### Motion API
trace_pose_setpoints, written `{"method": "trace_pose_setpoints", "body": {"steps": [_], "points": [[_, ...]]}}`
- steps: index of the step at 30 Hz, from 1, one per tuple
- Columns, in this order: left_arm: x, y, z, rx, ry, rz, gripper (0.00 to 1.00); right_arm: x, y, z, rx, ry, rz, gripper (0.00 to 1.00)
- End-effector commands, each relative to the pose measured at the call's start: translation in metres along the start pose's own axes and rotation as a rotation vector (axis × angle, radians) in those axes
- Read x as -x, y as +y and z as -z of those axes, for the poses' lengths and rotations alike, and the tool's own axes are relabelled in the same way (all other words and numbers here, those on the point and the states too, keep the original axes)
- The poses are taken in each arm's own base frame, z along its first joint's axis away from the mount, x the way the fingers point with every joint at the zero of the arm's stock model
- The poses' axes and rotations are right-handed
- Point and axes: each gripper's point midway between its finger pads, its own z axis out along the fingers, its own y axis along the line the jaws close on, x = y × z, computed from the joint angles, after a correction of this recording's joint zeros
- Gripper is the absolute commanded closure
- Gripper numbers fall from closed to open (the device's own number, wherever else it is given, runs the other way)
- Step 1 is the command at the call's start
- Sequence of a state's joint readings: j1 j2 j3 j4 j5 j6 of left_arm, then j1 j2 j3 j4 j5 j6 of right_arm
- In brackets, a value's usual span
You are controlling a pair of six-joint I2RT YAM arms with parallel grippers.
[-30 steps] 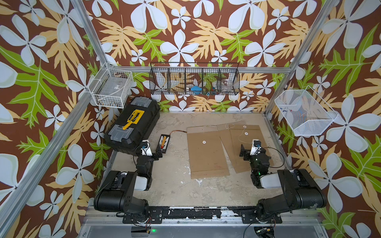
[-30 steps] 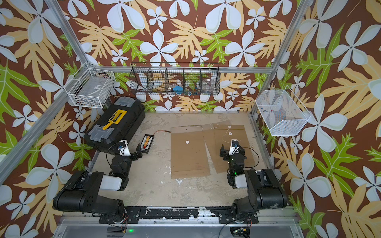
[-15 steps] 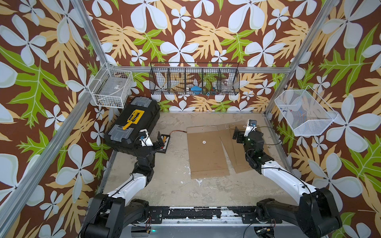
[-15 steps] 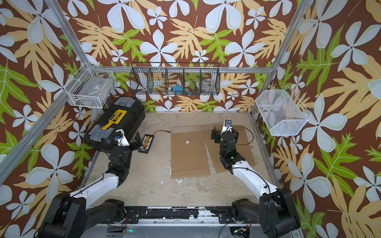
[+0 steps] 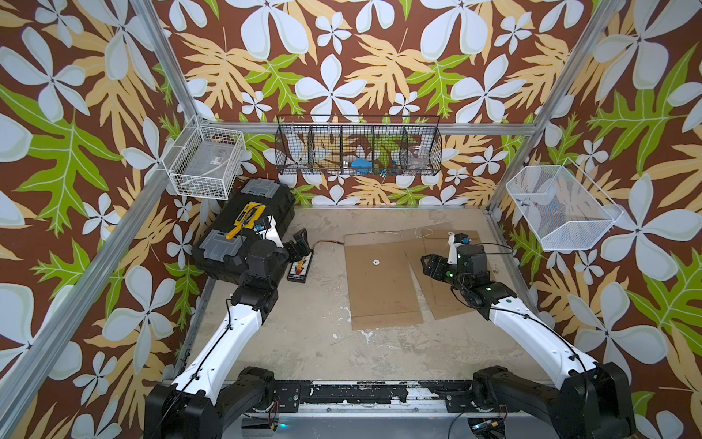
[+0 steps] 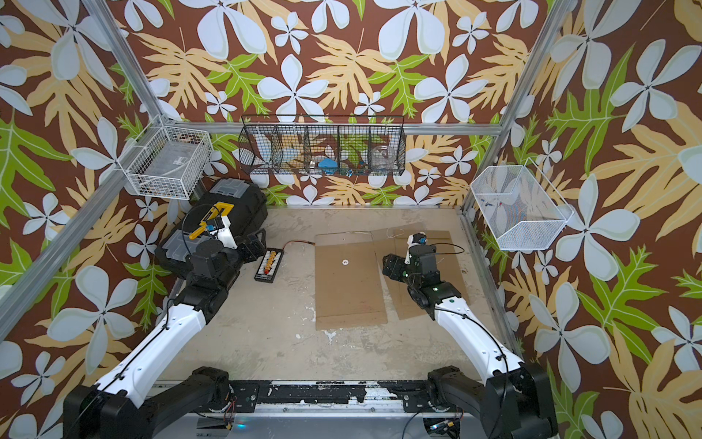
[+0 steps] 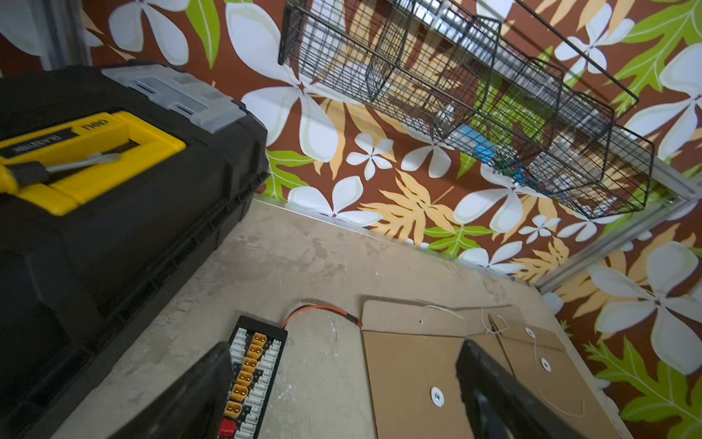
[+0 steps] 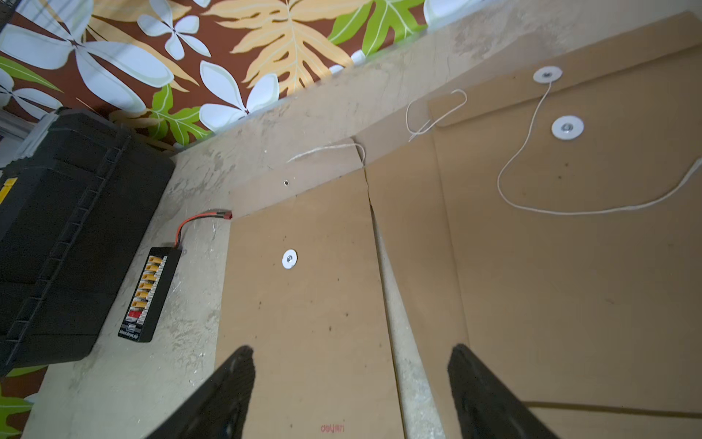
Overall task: Close the mouth of the file bag
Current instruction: Pick up the file bag from the center of the board.
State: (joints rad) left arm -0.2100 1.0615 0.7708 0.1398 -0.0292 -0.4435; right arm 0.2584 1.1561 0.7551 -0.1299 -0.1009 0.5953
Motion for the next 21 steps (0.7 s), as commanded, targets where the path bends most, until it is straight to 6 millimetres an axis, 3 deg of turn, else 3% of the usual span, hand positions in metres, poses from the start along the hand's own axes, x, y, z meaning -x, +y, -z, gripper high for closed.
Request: {"method": "trace_pose_setpoints", "body": {"steps": [1,5,7,10,17,21], "points": [[-0.038,-0.009,0.0,-0.031,0.187,0.065,0.06,-0.029,-0.002,-0.002,0.01,0.121,-0.007,0.3],[-0.075,-0.029,-0.007,-0.06,0.347,0.075,0.06,-0.038,0.003,-0.015,0.038,0.192,-0.029,0.46],[-0.1,-0.039,-0.012,-0.067,0.421,0.064,0.06,-0.041,0.004,-0.024,0.035,0.226,-0.045,0.48],[-0.131,-0.045,-0.019,-0.085,0.511,0.109,0.06,-0.054,0.0,-0.041,0.002,0.28,-0.064,0.46],[-0.181,-0.062,-0.033,-0.139,0.632,0.127,0.08,-0.084,-0.016,-0.071,-0.071,0.387,-0.037,0.38],[-0.215,-0.059,-0.039,-0.133,0.71,0.127,0.1,-0.102,-0.025,-0.085,-0.098,0.449,-0.025,0.36]]}}
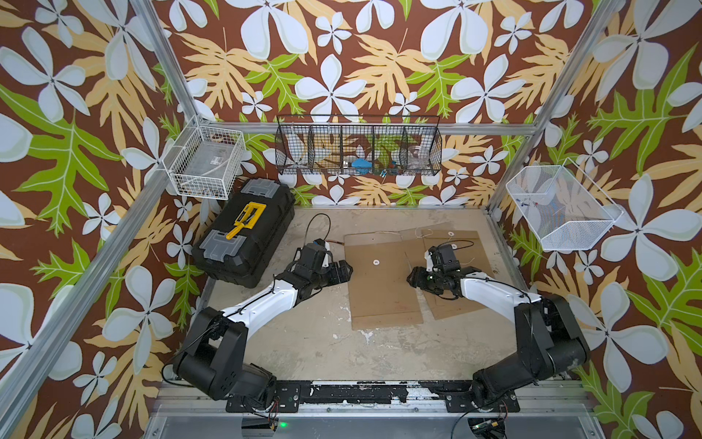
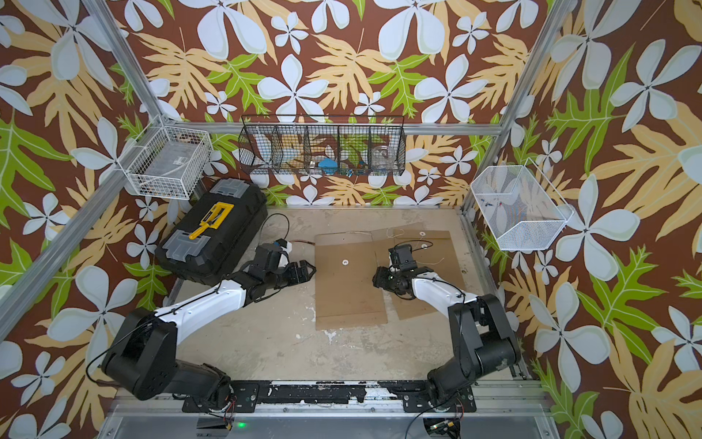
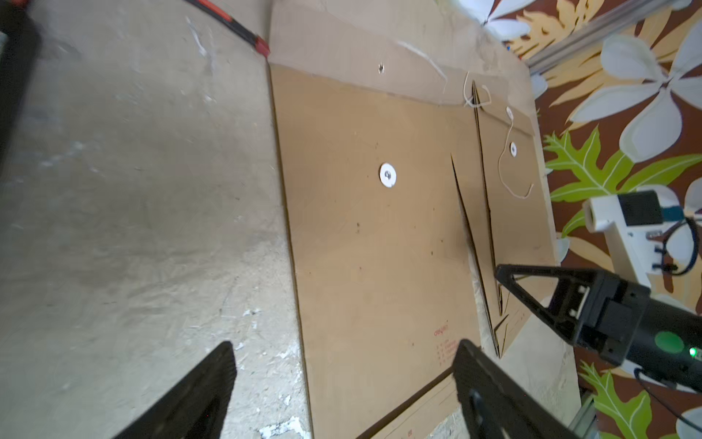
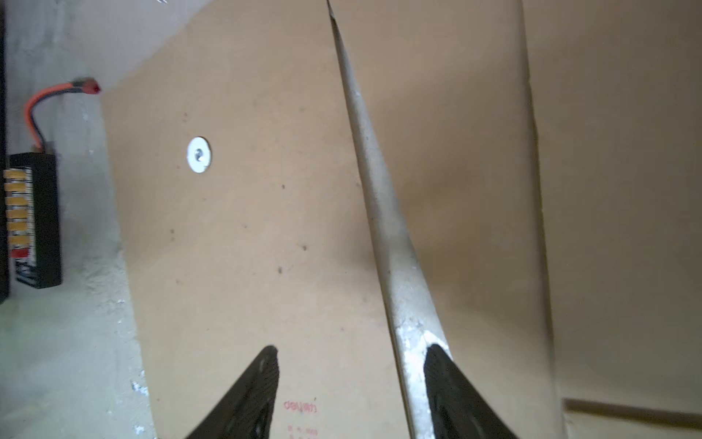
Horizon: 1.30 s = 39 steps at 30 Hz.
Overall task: Close the mouth of the file bag
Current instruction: Pick up the file bag from the center of the board.
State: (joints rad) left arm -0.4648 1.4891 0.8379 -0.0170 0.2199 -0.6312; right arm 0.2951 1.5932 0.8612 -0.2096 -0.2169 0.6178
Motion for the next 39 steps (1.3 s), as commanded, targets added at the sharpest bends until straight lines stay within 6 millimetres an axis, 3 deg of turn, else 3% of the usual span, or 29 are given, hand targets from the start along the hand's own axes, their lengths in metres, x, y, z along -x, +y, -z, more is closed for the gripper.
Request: {"method": "trace_pose_setpoints", "body": {"steps": [1,6,11,18,21,23,29,39], "points": [[-0.006,-0.003,-0.013,-0.044,0.019,0.02,0.11,-0.005,-0.003,-0.01,-0.013,0.03,0.019,0.37],[-0.022,-0.002,-0.036,-0.109,0.07,0.062,0.21,-0.014,0.003,-0.023,0.033,0.084,-0.006,0.37],[-0.038,0.007,-0.051,-0.13,0.105,0.083,0.25,-0.015,0.019,-0.021,0.116,0.112,-0.019,0.38],[-0.052,0.003,-0.044,-0.19,0.138,0.08,0.28,-0.011,0.087,0.019,0.481,0.151,-0.05,0.42],[-0.053,0.0,-0.033,-0.204,0.124,0.067,0.28,-0.012,0.097,0.035,0.549,0.142,-0.076,0.44],[-0.055,0.0,-0.028,-0.209,0.118,0.065,0.28,-0.016,0.093,0.035,0.542,0.14,-0.087,0.45],[-0.057,-0.003,-0.02,-0.243,0.105,0.092,0.34,-0.045,0.062,0.008,0.451,0.183,-0.136,0.48],[-0.06,-0.002,-0.004,-0.239,0.086,0.094,0.71,-0.058,0.047,0.0,0.406,0.194,-0.134,0.49]]}}
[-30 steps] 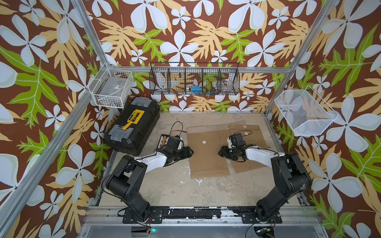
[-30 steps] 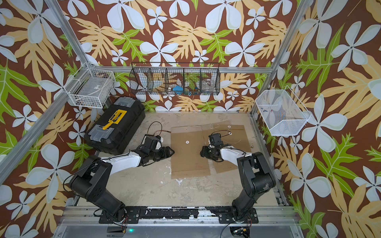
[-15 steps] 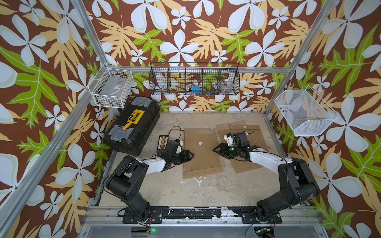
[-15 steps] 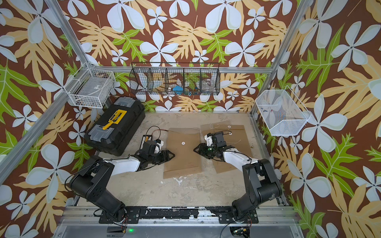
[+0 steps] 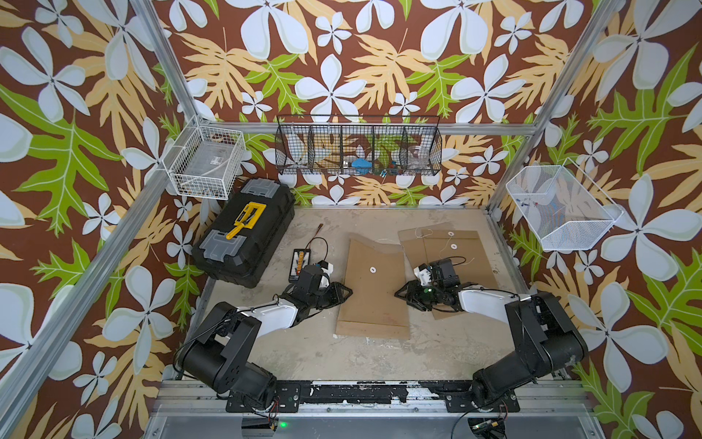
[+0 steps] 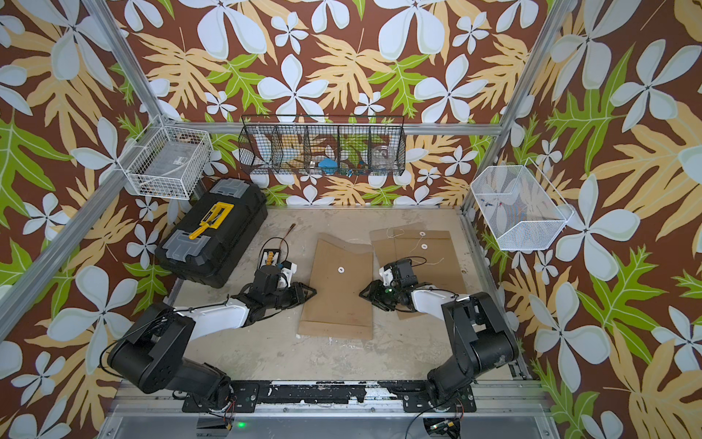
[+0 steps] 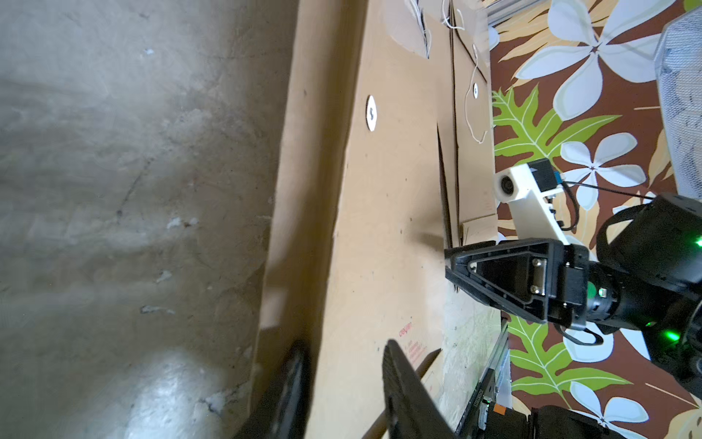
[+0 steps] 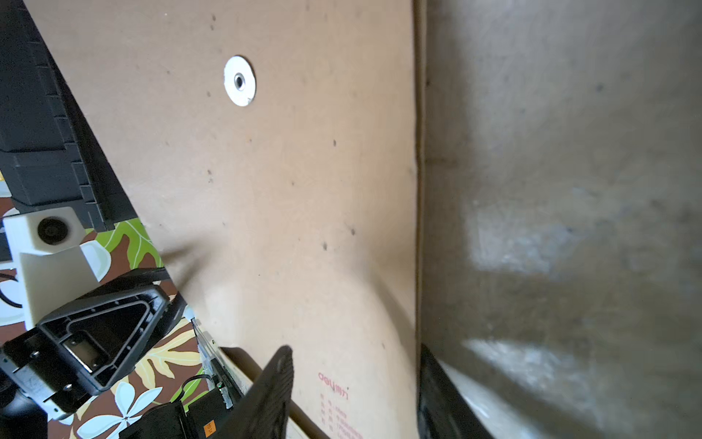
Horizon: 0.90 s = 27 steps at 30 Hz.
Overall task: Close the mouth of the file bag
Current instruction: Pick up the file bag from the center of the board.
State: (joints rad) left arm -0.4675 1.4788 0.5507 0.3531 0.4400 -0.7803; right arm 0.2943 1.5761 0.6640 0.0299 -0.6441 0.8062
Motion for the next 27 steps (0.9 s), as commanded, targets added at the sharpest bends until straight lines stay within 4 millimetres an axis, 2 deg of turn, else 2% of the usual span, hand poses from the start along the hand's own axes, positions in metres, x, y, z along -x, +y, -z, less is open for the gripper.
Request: {"method": "trace_pose_setpoints", "body": {"steps": [1,5,7,11,13,16,23,27], "points": [[-0.001,-0.003,0.001,-0.005,0.007,-0.031,0.75,0.003,0.005,-0.001,0.024,-0.009,0.037,0.49],[-0.001,-0.001,0.002,0.028,0.025,-0.08,0.93,0.003,0.001,0.0,-0.006,-0.014,0.07,0.49],[0.003,-0.005,0.005,0.038,0.029,-0.112,0.99,0.006,0.0,0.006,-0.004,-0.028,0.086,0.45],[0.01,-0.036,0.019,-0.037,0.028,-0.136,1.0,0.025,-0.013,0.026,-0.018,-0.095,0.069,0.34],[0.011,-0.051,0.028,-0.079,0.035,-0.108,1.0,0.028,-0.015,0.033,0.004,-0.108,0.056,0.28],[0.011,-0.071,0.038,-0.14,0.057,-0.094,1.0,0.023,-0.003,0.033,0.086,-0.088,0.057,0.21],[0.022,-0.098,0.061,-0.246,0.048,-0.04,1.0,0.006,0.027,0.041,0.27,-0.043,0.044,0.01],[0.027,-0.12,0.075,-0.336,0.044,0.001,1.0,-0.005,0.037,0.043,0.325,-0.022,0.062,0.0]]}}
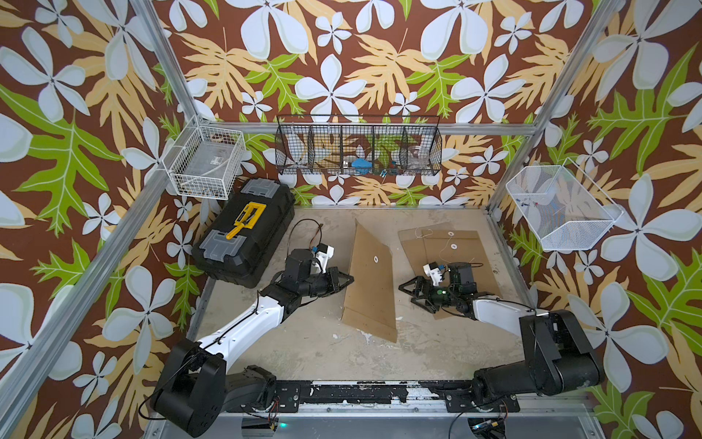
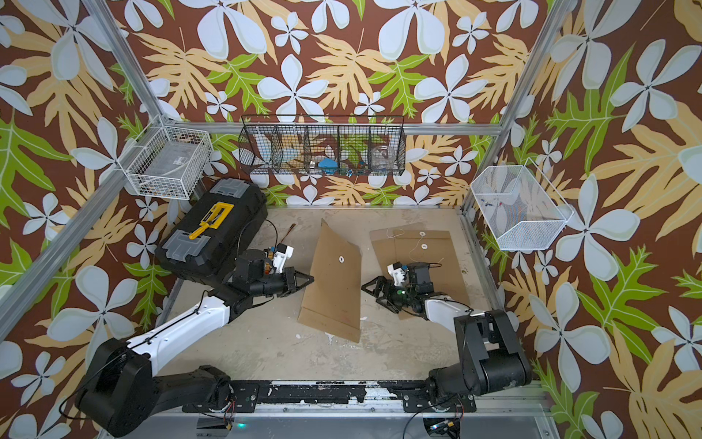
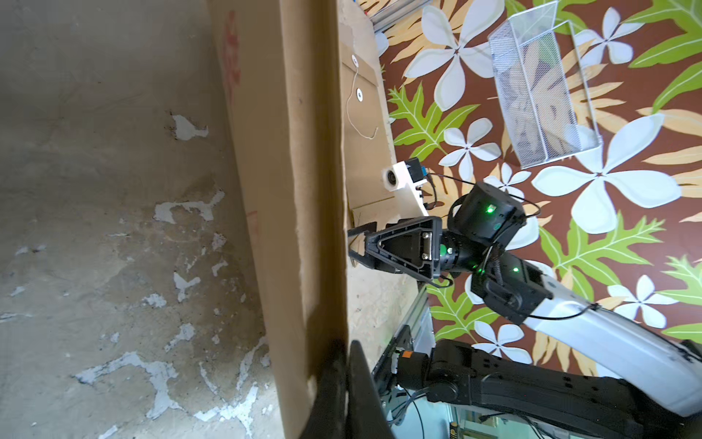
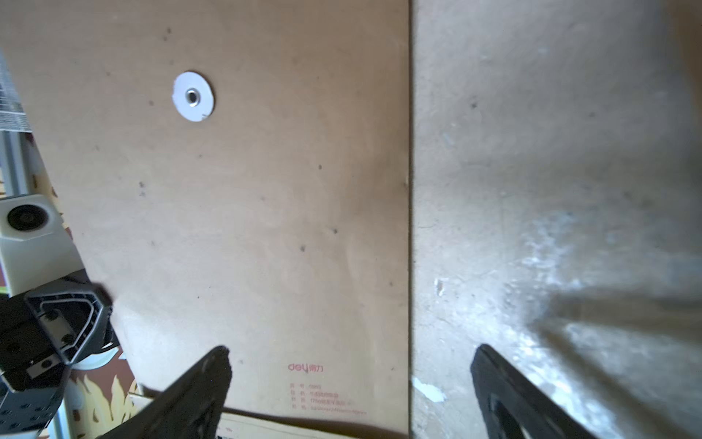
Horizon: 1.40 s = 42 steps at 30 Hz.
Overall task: Close the mouth of the file bag
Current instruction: Pick up the file bag from the center of the board.
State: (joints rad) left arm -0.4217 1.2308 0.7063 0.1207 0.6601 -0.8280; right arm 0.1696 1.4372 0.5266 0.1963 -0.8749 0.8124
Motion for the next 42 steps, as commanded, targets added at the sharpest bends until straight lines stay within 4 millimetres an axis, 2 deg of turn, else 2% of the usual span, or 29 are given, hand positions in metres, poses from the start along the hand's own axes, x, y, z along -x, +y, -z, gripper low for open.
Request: {"method": "trace_pose_setpoints", "body": {"steps": [1,4,9,16,20,24,26,31,34,38,42], "points": [[0.005,-0.032,0.007,-0.118,0.007,0.029,1.0,-0.006,0.02,-0.001,0.091,0.025,0.031,0.0],[0.013,-0.051,0.014,-0.147,-0.012,0.021,1.0,-0.009,0.024,-0.004,0.126,0.028,0.036,0.0],[0.026,-0.08,0.024,-0.179,-0.032,-0.011,1.0,-0.007,0.05,-0.005,0.231,0.023,0.074,0.0],[0.039,-0.12,0.038,-0.255,-0.042,-0.054,1.0,0.008,0.109,0.01,0.429,-0.004,0.138,0.0],[0.044,-0.135,0.043,-0.279,-0.047,-0.075,1.0,0.013,0.152,0.032,0.593,-0.016,0.171,0.0],[0.042,-0.133,0.043,-0.279,-0.045,-0.08,1.0,0.019,0.187,0.053,0.713,-0.029,0.182,0.01],[0.04,-0.129,0.043,-0.271,-0.041,-0.076,1.0,0.022,0.197,0.06,0.744,-0.037,0.183,0.03],[0.043,-0.118,0.05,-0.237,-0.057,-0.08,1.0,0.029,0.205,0.074,0.759,-0.07,0.196,0.09],[0.048,-0.108,0.056,-0.222,-0.077,-0.069,1.0,0.03,0.204,0.076,0.736,-0.081,0.209,0.13],[0.048,-0.103,0.055,-0.222,-0.073,-0.066,1.0,0.029,0.206,0.071,0.709,-0.085,0.227,0.27],[0.045,-0.098,0.052,-0.219,-0.066,-0.066,1.0,0.029,0.206,0.063,0.673,-0.081,0.237,0.45]]}}
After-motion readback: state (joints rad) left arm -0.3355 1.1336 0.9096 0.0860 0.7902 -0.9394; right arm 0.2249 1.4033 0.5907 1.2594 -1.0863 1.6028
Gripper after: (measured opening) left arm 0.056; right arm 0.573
